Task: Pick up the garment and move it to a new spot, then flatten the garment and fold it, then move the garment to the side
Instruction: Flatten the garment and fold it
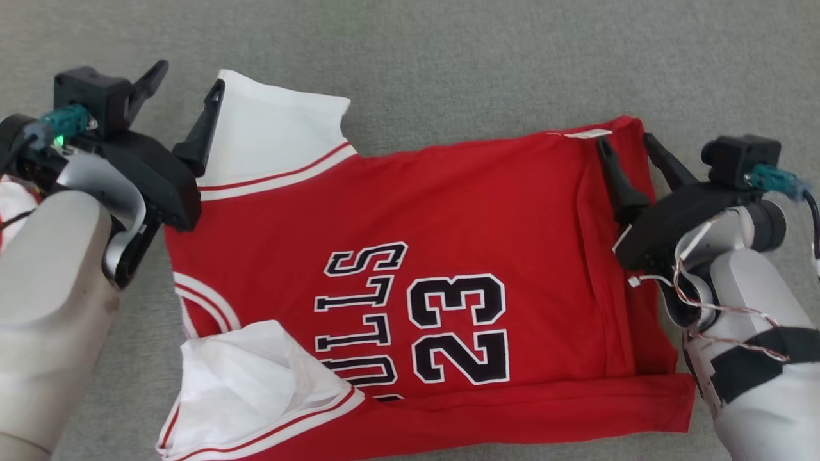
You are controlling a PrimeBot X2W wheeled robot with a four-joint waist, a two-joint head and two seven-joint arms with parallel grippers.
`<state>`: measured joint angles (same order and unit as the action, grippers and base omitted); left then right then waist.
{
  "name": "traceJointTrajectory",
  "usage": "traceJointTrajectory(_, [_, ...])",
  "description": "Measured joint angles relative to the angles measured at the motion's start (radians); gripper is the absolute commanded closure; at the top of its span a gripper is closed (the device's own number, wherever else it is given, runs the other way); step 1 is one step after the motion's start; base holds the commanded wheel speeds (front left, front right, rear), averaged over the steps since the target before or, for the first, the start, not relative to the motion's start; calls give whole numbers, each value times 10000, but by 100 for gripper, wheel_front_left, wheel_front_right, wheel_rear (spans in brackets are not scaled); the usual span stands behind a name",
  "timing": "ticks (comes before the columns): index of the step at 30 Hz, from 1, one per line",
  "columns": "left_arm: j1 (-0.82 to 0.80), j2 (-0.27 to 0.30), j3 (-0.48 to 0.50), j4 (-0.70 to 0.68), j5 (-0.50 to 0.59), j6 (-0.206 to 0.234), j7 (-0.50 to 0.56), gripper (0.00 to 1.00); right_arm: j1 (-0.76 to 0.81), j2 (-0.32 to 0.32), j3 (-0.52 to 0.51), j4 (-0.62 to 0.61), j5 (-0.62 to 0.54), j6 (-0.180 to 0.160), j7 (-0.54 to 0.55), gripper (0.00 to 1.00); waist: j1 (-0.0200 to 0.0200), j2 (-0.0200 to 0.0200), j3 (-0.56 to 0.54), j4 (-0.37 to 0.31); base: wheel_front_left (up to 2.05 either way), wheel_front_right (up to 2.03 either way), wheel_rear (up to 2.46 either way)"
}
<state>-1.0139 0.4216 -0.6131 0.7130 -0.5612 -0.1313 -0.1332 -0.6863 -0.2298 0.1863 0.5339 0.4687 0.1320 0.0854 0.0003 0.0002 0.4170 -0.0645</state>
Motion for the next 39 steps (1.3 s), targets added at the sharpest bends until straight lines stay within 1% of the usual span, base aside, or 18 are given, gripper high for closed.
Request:
traceJointTrajectory(4, [-589,73,-892,535,-619,0,119,0,-524,115,347,336,332,0,54,0,0,0,293,-231,0,0,0])
traceJointTrajectory(6, [-829,130,-1150,815,-1012,0,132,0,-771,155,535,506,483,0,109,0,-1,0,404,-332,0,0,0])
traceJointTrajectory(9, [-1144,230,-1620,1170,-1317,0,253,0,-1104,226,784,756,717,0,123,0,-2,0,537,-448,0,0,0])
traceJointTrajectory(11, [-1292,224,-1810,1411,-1662,0,328,0,-1308,263,901,907,905,0,125,0,-2,0,607,-500,0,0,0])
traceJointTrajectory(16, [-1574,278,-2190,1695,-2109,0,362,0,-1676,328,1143,1218,1149,0,127,0,-2,0,700,-559,0,0,0])
traceJointTrajectory(19, [-1766,307,-2583,1816,-2353,0,456,0,-1906,341,1306,1459,1358,0,128,0,-3,0,748,-582,0,0,0])
traceJointTrajectory(26, [-2054,196,-3218,2272,-3026,0,815,0,-2260,441,1626,1902,1785,0,128,0,-3,-1,866,-632,0,0,0])
traceJointTrajectory(27, [-2078,174,-3273,2357,-3135,0,855,56,-2307,441,1689,1950,1835,-2,146,49,-3,-1,873,-644,0,0,0])
traceJointTrajectory(28, [-2097,163,-3336,2401,-3196,0,859,77,-2358,439,1745,2002,1854,-2,142,66,-3,-1,879,-654,0,0,0])
traceJointTrajectory(29, [-2123,161,-3398,2451,-3229,-2,826,100,-2402,439,1793,2036,1875,0,102,100,-3,-2,881,-668,0,0,0])
traceJointTrajectory(34, [-2123,73,-3735,2485,-3590,-2,416,100,-2474,280,1921,2196,1965,0,-430,100,-3,-1,755,-631,0,0,0])
traceJointTrajectory(39, [-2006,98,-3839,2303,-4067,0,-387,100,-2223,-65,2173,2069,2111,0,-995,100,-4,-2,385,-524,0,0,0])
